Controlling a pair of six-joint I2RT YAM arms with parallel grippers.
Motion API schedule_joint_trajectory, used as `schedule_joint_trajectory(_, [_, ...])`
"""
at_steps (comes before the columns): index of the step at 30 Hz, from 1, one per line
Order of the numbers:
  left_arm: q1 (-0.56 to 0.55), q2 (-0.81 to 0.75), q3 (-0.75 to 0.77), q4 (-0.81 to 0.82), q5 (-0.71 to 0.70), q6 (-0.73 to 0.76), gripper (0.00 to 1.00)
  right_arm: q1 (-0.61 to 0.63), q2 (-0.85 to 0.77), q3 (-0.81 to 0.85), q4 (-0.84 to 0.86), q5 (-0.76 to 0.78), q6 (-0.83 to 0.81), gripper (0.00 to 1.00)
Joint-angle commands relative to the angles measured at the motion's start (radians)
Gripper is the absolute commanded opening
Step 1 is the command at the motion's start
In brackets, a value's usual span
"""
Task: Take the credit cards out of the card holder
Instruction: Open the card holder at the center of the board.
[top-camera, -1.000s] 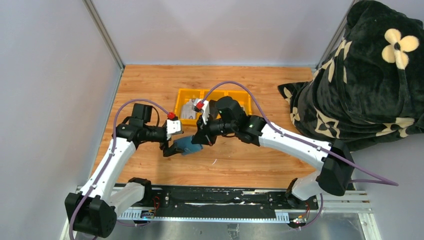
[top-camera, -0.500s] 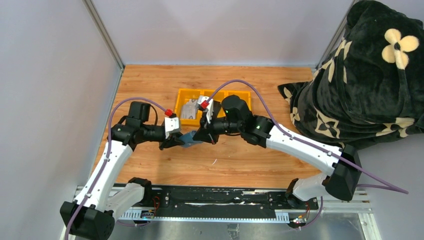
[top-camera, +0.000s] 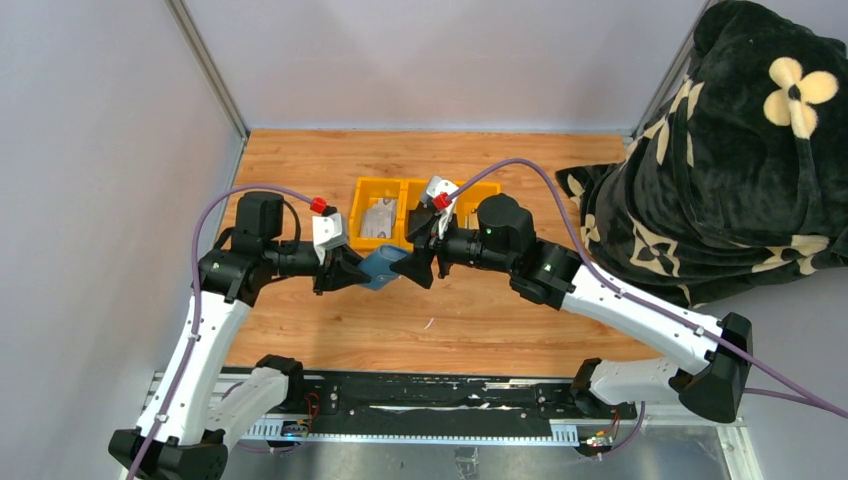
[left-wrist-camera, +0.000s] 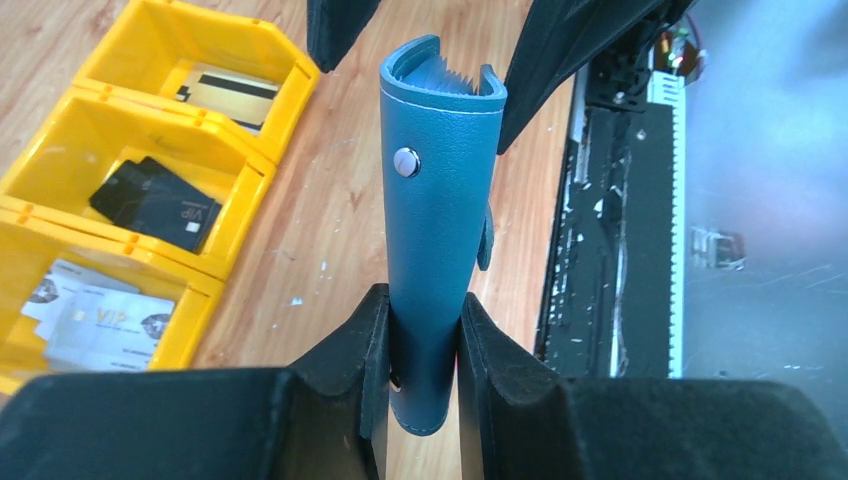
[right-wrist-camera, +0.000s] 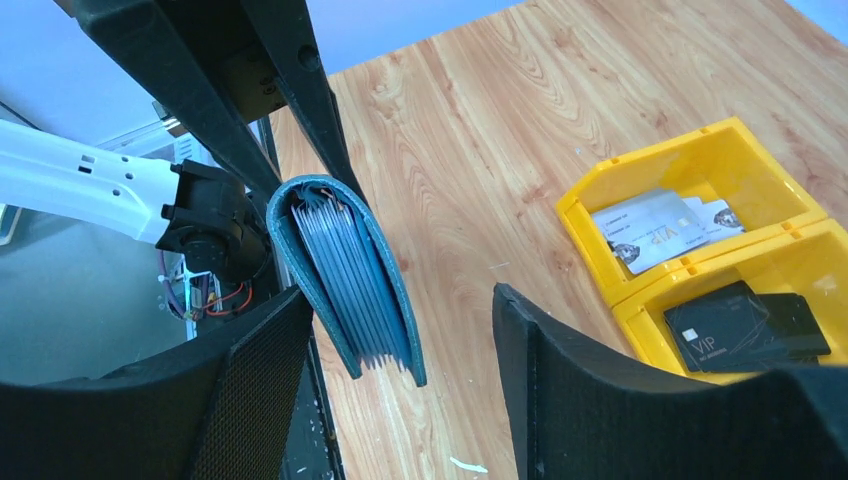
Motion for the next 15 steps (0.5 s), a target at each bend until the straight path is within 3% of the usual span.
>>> schedule_joint_trajectory(1, [-0.007,-0.033,0.030,0.007,0.095,-0.109,0.00,-0.001,-0.021,-0.020,0.049,0.040,-0.040,0.70])
schedule_joint_trajectory(5, [-0.007,-0.054,0.029,0.007,0.100,-0.130,0.00,-0.001,-0.028,0.000,0.052,0.035,-0.081,0.71])
schedule_joint_trajectory(8, [-0.007,-0.066,0.033,0.006,0.104,-0.150,0.00,-0.006,-0.015,0.021,0.044,-0.080,-0.096,0.69])
schedule_joint_trajectory(13, [-0.007,-0.080,0.049,0.007,0.107,-0.172,0.00,-0.011,0.001,0.051,0.019,-0.224,-0.081,0.58])
schedule_joint_trajectory(15, [-0.007,-0.083,0.051,0.006,0.106,-0.178,0.00,-0.011,0.002,0.056,0.020,-0.251,-0.074,0.49])
